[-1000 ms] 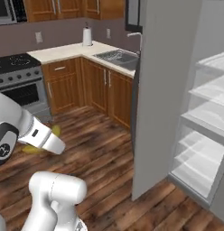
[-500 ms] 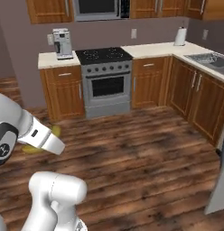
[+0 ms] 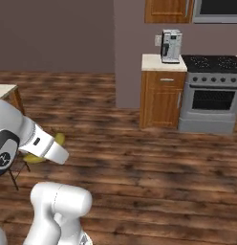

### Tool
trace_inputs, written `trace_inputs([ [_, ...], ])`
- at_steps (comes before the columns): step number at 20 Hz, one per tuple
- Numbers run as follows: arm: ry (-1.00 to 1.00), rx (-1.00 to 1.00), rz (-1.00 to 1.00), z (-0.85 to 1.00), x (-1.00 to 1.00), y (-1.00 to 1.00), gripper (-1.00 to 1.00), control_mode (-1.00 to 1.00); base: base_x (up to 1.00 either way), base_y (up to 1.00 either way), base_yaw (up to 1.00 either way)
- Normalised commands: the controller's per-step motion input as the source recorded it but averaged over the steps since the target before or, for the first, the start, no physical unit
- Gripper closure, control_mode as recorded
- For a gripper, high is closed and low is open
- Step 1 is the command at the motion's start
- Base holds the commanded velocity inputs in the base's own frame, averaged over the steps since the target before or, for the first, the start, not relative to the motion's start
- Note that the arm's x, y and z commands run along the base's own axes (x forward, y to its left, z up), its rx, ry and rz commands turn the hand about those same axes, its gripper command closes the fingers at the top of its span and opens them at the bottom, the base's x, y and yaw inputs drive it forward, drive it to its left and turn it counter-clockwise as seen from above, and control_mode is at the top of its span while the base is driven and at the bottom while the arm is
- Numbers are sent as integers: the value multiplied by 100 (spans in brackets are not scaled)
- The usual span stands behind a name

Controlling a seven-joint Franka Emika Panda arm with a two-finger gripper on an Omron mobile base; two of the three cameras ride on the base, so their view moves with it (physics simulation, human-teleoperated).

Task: Pick the tangerine and banana from the fridge and place them on the plate next to the blender to make a fruit smoothie.

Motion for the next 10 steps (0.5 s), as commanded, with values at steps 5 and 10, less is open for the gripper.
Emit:
trace_inputs([
  [5, 0, 0, 0, 0, 0, 0, 100, 100, -4, 100, 54],
  [10, 0, 0, 0, 0, 0, 0, 100, 100, 8, 100, 40],
])
